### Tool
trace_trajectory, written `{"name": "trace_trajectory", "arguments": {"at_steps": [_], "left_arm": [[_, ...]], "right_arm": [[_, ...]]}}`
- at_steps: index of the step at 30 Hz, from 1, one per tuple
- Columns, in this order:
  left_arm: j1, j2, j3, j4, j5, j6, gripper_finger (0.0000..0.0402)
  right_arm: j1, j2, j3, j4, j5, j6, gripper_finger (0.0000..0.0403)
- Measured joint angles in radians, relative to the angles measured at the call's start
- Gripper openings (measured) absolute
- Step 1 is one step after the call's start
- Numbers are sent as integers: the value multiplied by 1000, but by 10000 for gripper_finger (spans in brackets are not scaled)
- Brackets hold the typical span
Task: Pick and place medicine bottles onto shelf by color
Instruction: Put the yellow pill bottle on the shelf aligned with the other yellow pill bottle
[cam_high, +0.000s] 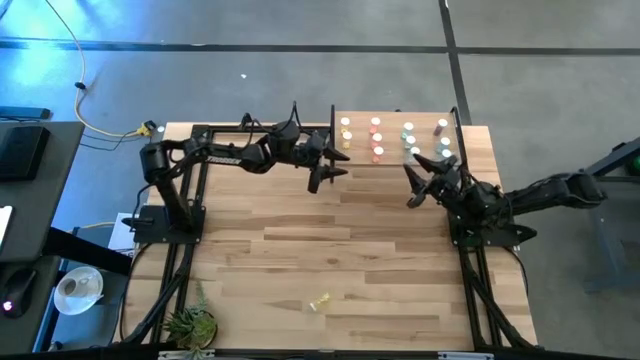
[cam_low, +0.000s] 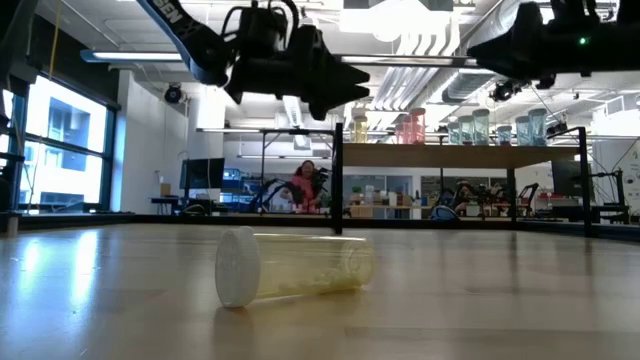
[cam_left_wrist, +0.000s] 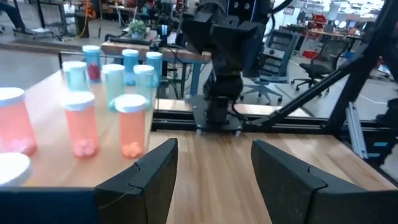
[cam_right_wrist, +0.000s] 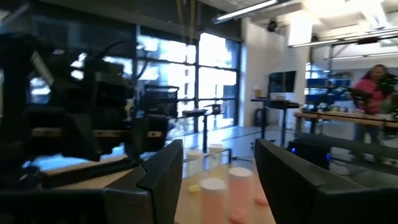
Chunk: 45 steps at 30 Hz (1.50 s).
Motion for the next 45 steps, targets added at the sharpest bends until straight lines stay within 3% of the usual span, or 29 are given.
{"name": "trace_trajectory", "arguments": {"at_steps": [3, 11, 20, 23, 34, 40, 45], "left_arm": [[-23, -40, 0, -90, -40, 23, 195], [-147, -132, 0, -404, -299, 198, 195], [-331, -236, 0, -564, -350, 219, 195], [-388, -269, 1, -595, -420, 218, 195], [-604, -321, -5, -850, -686, 68, 195], [-741, -320, -81, -847, -859, -67, 195], [-824, -320, -117, -848, -946, -189, 195]], "right_arm": [[39, 0, 51, -110, 0, 3, 190], [123, 2, 174, -492, -1, 151, 190], [217, 38, 219, -524, -81, 159, 190], [240, 72, 244, -522, -87, 159, 190], [330, 262, 412, -642, -171, 256, 190], [384, 431, 485, -651, -193, 298, 190], [404, 563, 541, -648, -296, 301, 190]]}}
